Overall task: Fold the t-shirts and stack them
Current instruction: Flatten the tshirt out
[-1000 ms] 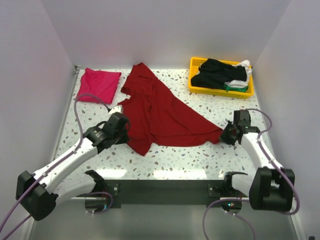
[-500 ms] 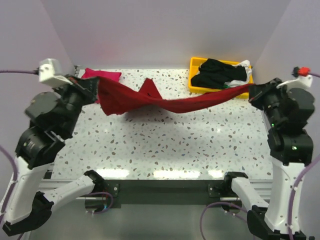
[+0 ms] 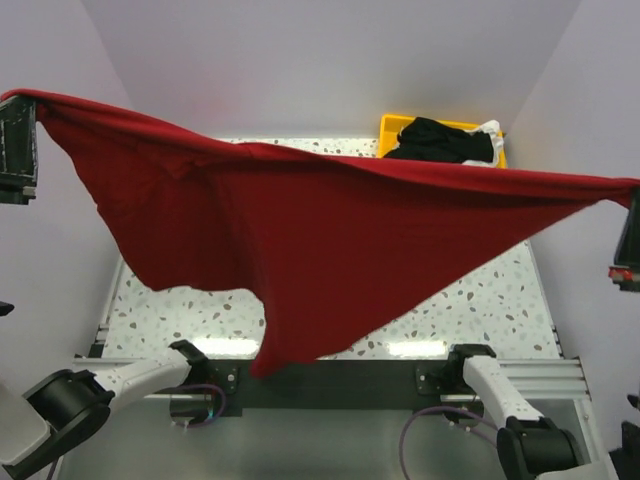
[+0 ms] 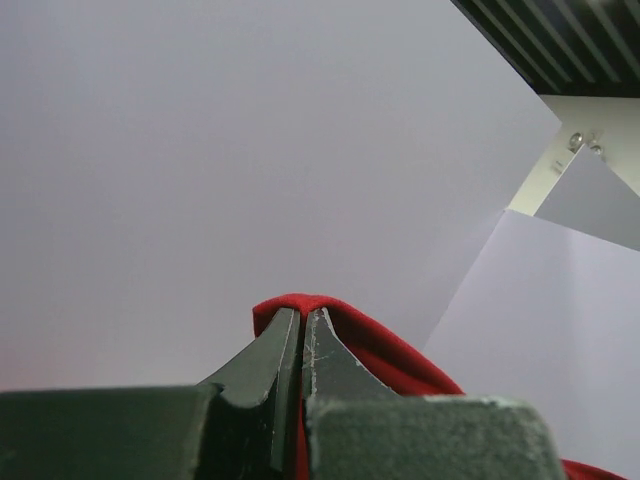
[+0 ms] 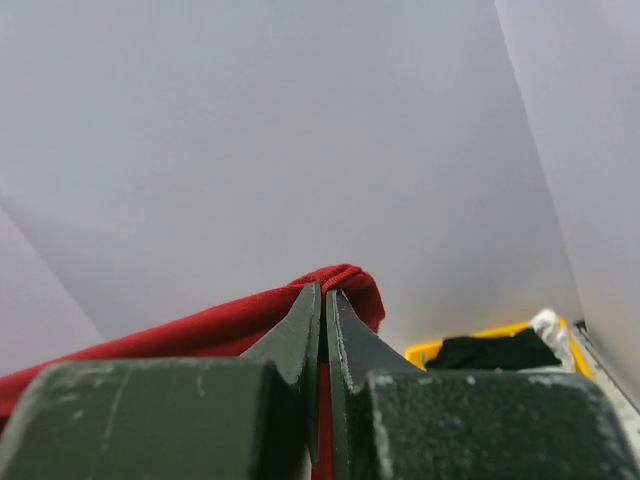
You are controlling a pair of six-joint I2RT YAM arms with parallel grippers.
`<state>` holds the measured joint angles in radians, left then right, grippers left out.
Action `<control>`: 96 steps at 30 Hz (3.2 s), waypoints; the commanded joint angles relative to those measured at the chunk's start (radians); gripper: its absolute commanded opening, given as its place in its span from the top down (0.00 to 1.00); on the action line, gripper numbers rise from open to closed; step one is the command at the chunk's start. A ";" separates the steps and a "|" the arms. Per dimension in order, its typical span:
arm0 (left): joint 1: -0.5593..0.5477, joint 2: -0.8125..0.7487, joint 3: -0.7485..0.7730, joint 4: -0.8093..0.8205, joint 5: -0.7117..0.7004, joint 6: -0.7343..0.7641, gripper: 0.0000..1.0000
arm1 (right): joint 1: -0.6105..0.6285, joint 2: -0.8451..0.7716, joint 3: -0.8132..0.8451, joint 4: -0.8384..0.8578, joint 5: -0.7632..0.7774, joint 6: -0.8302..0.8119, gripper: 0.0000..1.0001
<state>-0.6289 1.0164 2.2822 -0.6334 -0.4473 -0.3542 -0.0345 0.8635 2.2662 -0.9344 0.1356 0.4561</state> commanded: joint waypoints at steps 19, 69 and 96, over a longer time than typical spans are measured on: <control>0.223 0.422 -0.128 0.002 -0.161 0.020 1.00 | 0.188 0.290 -0.461 0.255 0.096 -0.053 1.00; 0.319 0.332 -0.909 0.607 0.099 0.146 1.00 | 0.171 0.140 -1.101 0.515 0.269 0.006 1.00; 0.370 0.694 -1.079 0.681 0.226 -0.018 1.00 | 0.051 0.637 -1.166 0.681 0.100 -0.043 1.00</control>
<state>-0.2642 1.8576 1.2598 0.0158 -0.2092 -0.3046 0.0193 1.5665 1.0649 -0.2150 0.1932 0.4400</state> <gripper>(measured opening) 0.030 0.014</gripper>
